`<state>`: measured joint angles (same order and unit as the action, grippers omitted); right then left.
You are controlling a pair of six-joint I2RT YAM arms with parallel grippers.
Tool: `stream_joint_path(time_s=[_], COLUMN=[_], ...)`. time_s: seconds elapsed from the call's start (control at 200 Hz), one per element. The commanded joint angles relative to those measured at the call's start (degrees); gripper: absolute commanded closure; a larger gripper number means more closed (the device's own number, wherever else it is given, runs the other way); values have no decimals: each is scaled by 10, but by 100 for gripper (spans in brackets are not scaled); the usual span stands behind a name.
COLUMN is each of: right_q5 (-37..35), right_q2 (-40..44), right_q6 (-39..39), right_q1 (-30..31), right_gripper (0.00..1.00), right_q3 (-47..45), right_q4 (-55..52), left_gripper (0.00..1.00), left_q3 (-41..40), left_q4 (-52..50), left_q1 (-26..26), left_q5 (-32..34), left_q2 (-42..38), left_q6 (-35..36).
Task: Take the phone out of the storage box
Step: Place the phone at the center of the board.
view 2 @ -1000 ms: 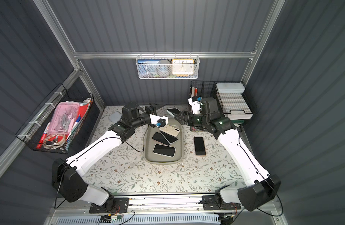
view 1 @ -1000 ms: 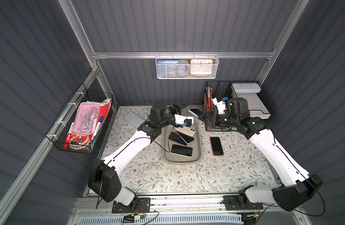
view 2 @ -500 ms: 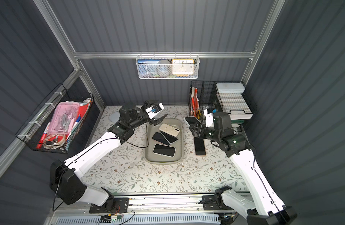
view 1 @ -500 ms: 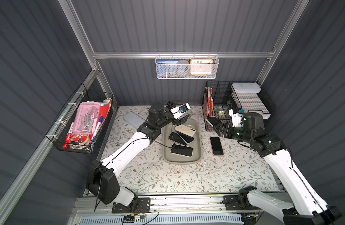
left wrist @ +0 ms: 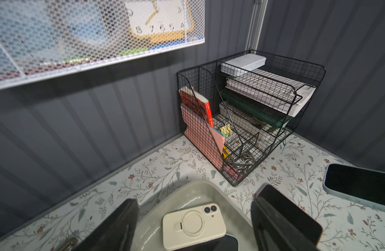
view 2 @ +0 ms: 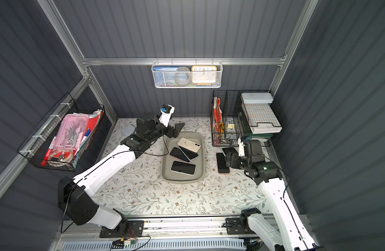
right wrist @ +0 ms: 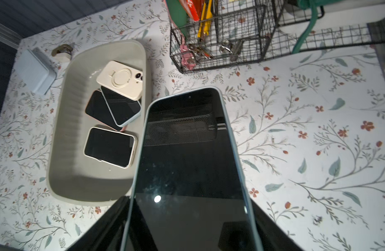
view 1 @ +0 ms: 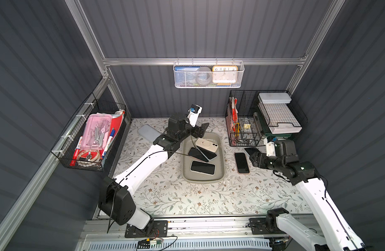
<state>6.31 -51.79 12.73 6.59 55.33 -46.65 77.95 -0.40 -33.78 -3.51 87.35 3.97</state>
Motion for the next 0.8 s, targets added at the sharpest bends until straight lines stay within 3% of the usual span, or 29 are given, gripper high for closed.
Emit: stream_joint_path(time_s=[0.0, 0.4, 0.64, 0.796], right_q5=[28, 101, 155, 166], right_q2=[24, -41, -94, -130], right_q6=[-54, -96, -137, -173], right_q1=[-37, -128, -189, -201], right_gripper=[57, 56, 51, 49], right_q3=[-28, -77, -109, -109], right_q4=[54, 162, 244, 259], left_gripper=[15, 16, 15, 15], left_q3=[-6, -27, -39, -46], left_q4=[-21, -14, -6, -1], left_q1=[0, 0, 0, 0], left_q5=[-1, -22, -30, -44], left_q2=[8, -7, -9, -9], left_q6=[-58, -50, -47, -47])
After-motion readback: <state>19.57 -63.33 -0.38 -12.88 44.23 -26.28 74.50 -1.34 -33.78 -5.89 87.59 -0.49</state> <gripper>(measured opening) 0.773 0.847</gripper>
